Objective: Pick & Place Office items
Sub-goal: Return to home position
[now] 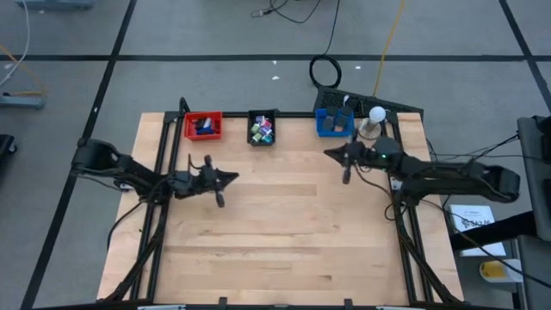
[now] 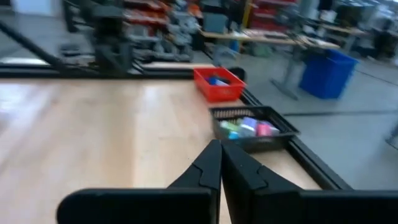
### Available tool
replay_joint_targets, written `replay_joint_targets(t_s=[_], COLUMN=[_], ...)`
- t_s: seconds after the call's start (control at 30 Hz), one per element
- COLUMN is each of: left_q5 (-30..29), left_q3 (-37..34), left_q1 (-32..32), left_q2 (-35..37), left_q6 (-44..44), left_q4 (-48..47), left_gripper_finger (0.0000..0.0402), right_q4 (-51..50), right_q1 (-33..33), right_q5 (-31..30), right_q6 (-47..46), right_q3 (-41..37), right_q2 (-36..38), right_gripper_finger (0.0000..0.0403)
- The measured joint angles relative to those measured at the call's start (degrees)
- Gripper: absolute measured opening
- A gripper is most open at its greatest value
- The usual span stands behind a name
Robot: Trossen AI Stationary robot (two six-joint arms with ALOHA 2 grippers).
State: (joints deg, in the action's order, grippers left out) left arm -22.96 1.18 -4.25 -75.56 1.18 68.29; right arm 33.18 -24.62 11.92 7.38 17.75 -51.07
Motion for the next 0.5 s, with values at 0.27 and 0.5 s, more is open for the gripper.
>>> replay_joint_targets(t_s=[0.27,0.5], left_q5=[0.5,0.6], left_q3=[-0.4,-0.4], left_q1=[0.0,0.0], left_q2=[10.2,22.8], left_q6=[-1.2,-1.0], left_q4=[-8.1,-20.1], left_gripper_finger=[0.0026,0.0026], right_q4=[-4.1,-10.2], right_q1=[-2.3,-2.8], right_q5=[6.0,6.4], right_q6=[-1.9,-4.8], right_q3=[-6.0,-11.6], right_q2=[13.2,25.8], right_gripper_finger=[0.0000,0.0000])
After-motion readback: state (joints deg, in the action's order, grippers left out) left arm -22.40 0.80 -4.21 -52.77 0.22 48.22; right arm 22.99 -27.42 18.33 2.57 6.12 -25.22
